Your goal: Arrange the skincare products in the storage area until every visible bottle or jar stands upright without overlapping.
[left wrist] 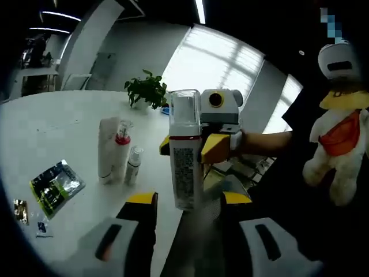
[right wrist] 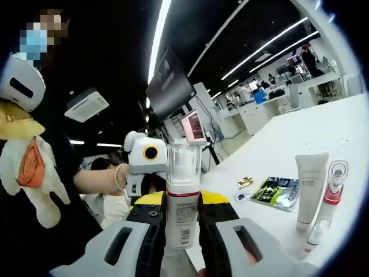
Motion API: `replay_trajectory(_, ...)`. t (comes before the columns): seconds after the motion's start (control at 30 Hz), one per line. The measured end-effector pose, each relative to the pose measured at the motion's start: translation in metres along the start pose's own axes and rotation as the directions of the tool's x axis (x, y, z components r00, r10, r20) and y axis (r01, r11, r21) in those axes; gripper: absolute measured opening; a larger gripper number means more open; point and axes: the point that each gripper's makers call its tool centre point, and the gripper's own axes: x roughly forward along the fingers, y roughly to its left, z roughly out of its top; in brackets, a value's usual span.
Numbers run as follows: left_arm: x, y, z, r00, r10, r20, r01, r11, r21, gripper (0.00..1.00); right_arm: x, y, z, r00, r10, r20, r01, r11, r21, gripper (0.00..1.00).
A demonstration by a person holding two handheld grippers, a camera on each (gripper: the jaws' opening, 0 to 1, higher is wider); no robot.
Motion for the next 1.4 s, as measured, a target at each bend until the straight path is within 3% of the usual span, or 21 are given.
replay_trajectory(0.17, -0.013, 0.006, 0.013, 0.999, 0.028, -0.043, -0.024, 0.996, 0.091, 0.4, 0.001, -0.001, -0.016, 0.996, -0.014, -0.093, -0.003, 0.983, -0.181, 0.2)
replay_trajectory(0.3, -0.02, 0.008, 0.027, 0.997, 0.048, -0.065, -0.037, 0.986, 0.162, 0.4, 0.004, 0.001, -0.03, 0.987, -0.021, -0.161, -0.02, 0.968, -0.25, 0.2)
replay_trajectory(0.53, -0.019, 0.004, 0.038, 0.993, 0.05, -0.111, -0.02, 0.967, 0.255, 0.39, 0.009, 0.007, -0.04, 0.977, -0.02, -0.213, -0.047, 0.95, -0.307, 0.2)
replay_trajectory(0.8, -0.008, 0.003, 0.028, 0.97, 0.088, -0.228, 0.011, 0.915, 0.403, 0.35, 0.01, 0.007, -0.042, 0.973, -0.028, -0.231, -0.054, 0.938, -0.343, 0.2)
replay_trajectory(1.4, 0.008, 0.006, 0.027, 0.954, 0.107, -0.279, 0.041, 0.879, 0.475, 0.26, 0.007, 0.003, -0.041, 0.97, -0.039, -0.241, -0.054, 0.928, -0.369, 0.2)
